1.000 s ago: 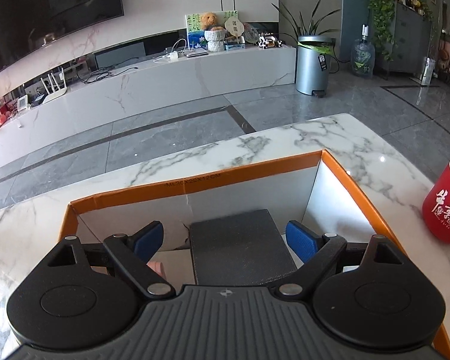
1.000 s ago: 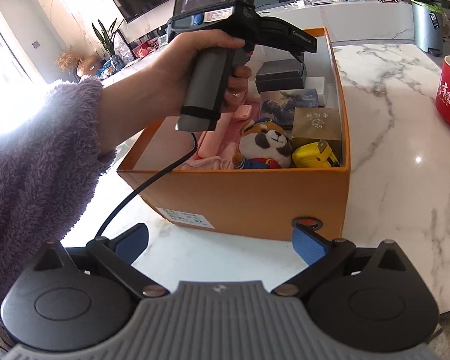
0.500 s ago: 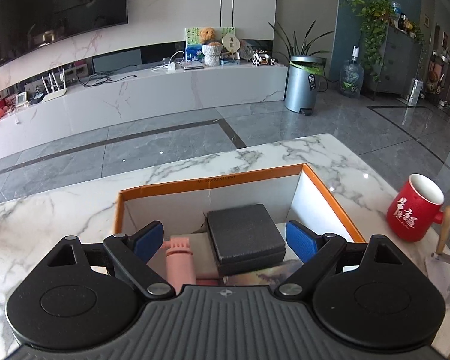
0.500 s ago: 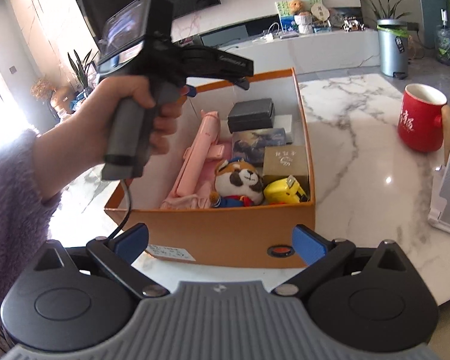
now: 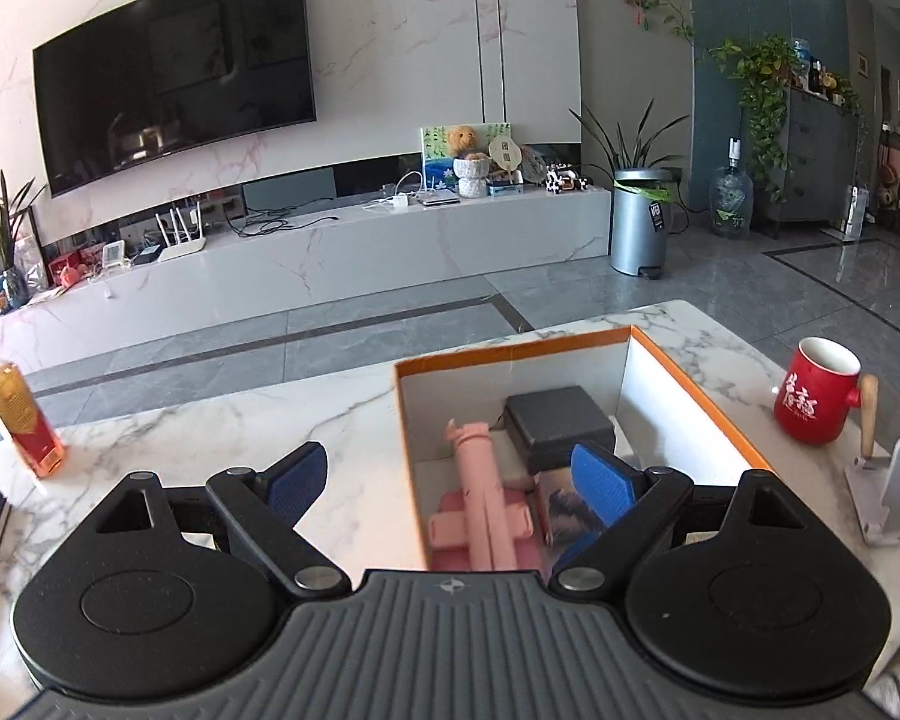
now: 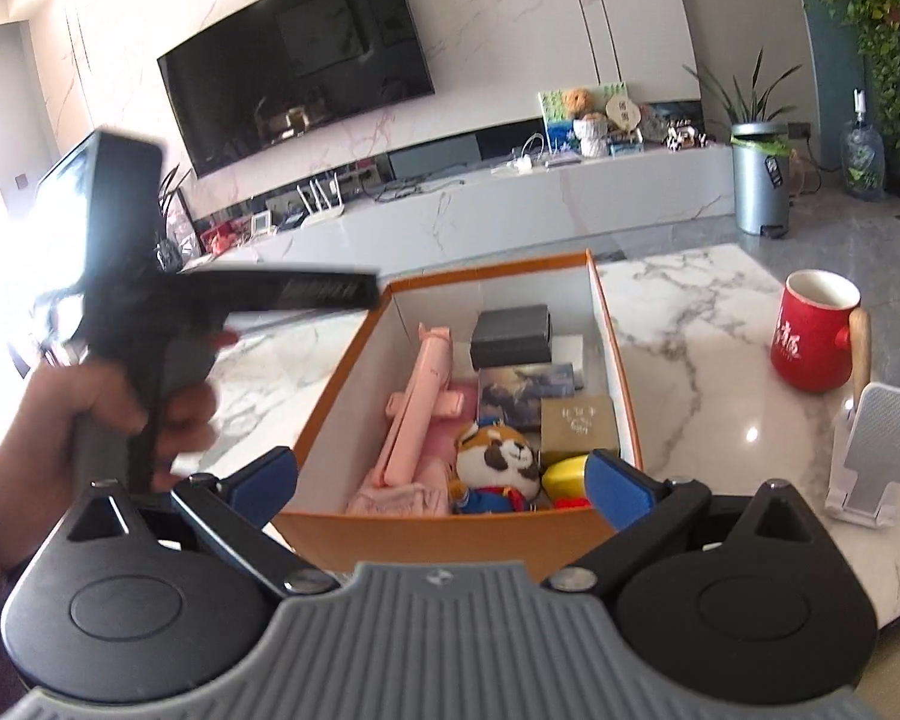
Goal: Organize objects
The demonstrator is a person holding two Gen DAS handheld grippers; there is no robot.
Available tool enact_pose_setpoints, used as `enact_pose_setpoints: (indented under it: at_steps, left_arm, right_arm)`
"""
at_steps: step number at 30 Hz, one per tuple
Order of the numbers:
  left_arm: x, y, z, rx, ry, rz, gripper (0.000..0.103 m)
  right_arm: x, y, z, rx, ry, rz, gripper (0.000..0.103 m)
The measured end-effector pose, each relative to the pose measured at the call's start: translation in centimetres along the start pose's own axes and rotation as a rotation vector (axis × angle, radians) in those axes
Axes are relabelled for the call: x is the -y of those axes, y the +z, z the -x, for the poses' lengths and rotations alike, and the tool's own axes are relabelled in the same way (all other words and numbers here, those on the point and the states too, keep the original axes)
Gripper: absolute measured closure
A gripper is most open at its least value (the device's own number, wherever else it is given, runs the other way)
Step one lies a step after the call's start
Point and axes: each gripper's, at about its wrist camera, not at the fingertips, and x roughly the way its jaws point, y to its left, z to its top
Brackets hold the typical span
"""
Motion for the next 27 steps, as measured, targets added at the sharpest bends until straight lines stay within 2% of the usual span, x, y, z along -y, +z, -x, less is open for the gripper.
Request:
enact_pose_setpoints:
  at_steps: [5, 8, 11, 17, 21, 24, 27]
  left_arm:
    - [-1.8, -1.6, 3.2, 0.021, 0.061, 0.031, 0.0]
    - [-2.6, -2.8, 4.8, 0.024, 0.083, 0.034, 0.0]
    - [-3.5, -4.3, 6.3, 0.027, 0.085, 0.084, 0.0]
    - [-4.6, -6.7, 7.7, 0.066, 0.142, 0.117, 0.0]
    - [-5.7, -7.4, 7.7, 0.061, 0.145, 0.157, 0.0]
    - [-6.1, -7.9, 8.1, 0.077, 0.164, 0.162, 0.0]
    - [-6.3, -8.2, 8.4, 0.085, 0.149, 0.167, 0.0]
  right_arm:
    - [-1.2, 0.1, 0.8, 0.053, -0.006, 0.028, 0.001]
    - [-1.9, -0.2, 0.8, 0.093, 0.021, 0.039, 0.001]
    - [-2.8, -0.7, 0.3, 0.116, 0.034, 0.043, 0.001]
    - [-5.0, -2.1, -0.4, 0.136, 0.049, 0.084, 0.001]
    - [-6.2, -3.0, -0.2, 0.155, 0.041, 0.138, 0.001]
    - [-6.4, -3.7, 0.0, 0.165, 0.031, 0.141, 0.001]
    - [-6.3, -4.5, 0.1, 0.173, 0.022, 0.136, 0.001]
